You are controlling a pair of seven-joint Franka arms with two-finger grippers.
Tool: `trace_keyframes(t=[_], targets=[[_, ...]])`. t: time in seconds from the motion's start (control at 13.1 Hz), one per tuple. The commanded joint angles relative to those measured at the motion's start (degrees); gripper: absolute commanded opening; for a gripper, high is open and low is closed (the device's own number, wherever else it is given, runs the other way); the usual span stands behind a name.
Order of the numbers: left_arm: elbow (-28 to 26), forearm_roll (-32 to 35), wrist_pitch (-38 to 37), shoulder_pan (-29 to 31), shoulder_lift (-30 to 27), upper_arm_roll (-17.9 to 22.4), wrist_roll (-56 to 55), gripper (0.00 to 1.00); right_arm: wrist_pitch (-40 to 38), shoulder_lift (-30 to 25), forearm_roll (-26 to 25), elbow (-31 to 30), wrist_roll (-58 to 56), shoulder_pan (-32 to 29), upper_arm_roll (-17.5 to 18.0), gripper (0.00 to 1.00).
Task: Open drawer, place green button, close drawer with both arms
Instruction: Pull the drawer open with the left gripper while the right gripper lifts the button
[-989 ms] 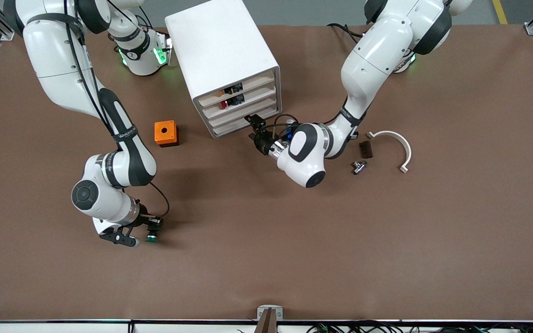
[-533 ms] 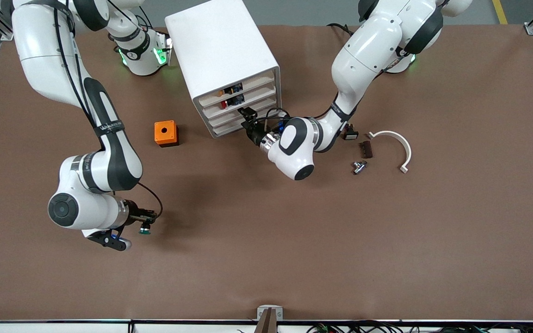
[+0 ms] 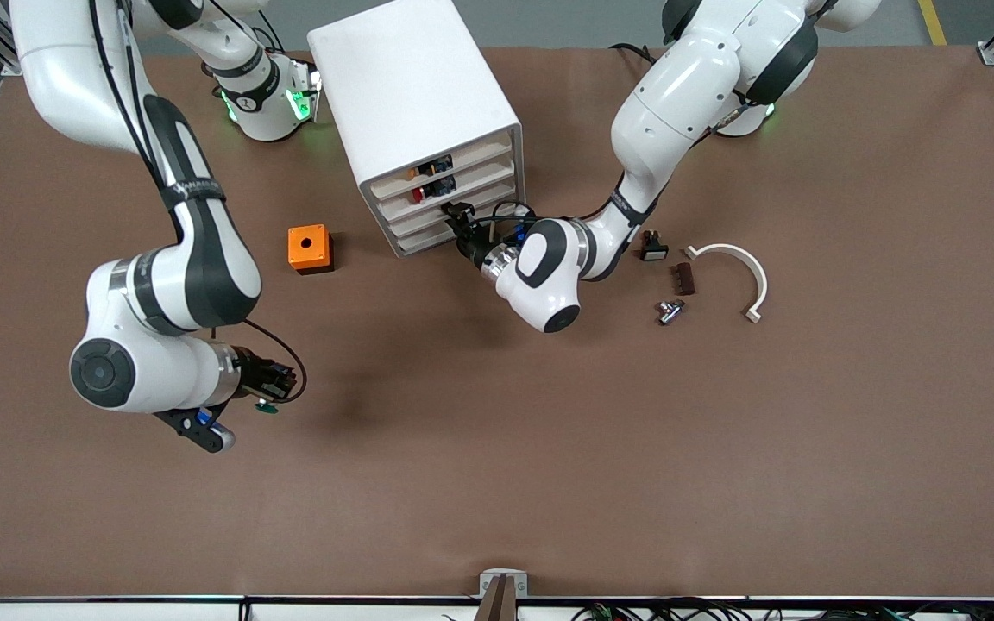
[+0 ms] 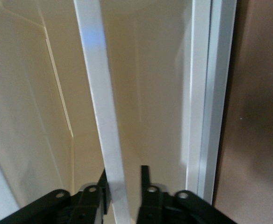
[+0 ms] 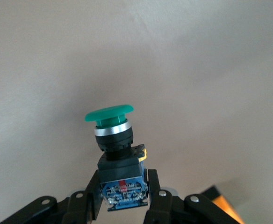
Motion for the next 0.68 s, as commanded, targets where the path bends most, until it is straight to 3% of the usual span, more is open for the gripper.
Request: trace_keyframes(t=[0.0, 0.3, 0.61], targets=[[0.7, -0.8, -1.8, 2.2, -0.1, 0.5, -0.6, 0.06, -4.4, -4.5, 3.3, -0.9, 7.6, 1.8, -0.1, 0.00], [4.8, -0.3, -4.7, 5.9, 0.4, 1.2, 0.5, 0.07, -6.0, -9.4, 5.6, -5.2, 18.7, 6.5, -0.1, 0.00], [6.0, -0.4, -4.4, 10.6, 0.5, 2.0, 10.1, 0.10, 2.0, -14.9, 5.5, -15.9, 30.2, 14.0, -0.2, 0.00]])
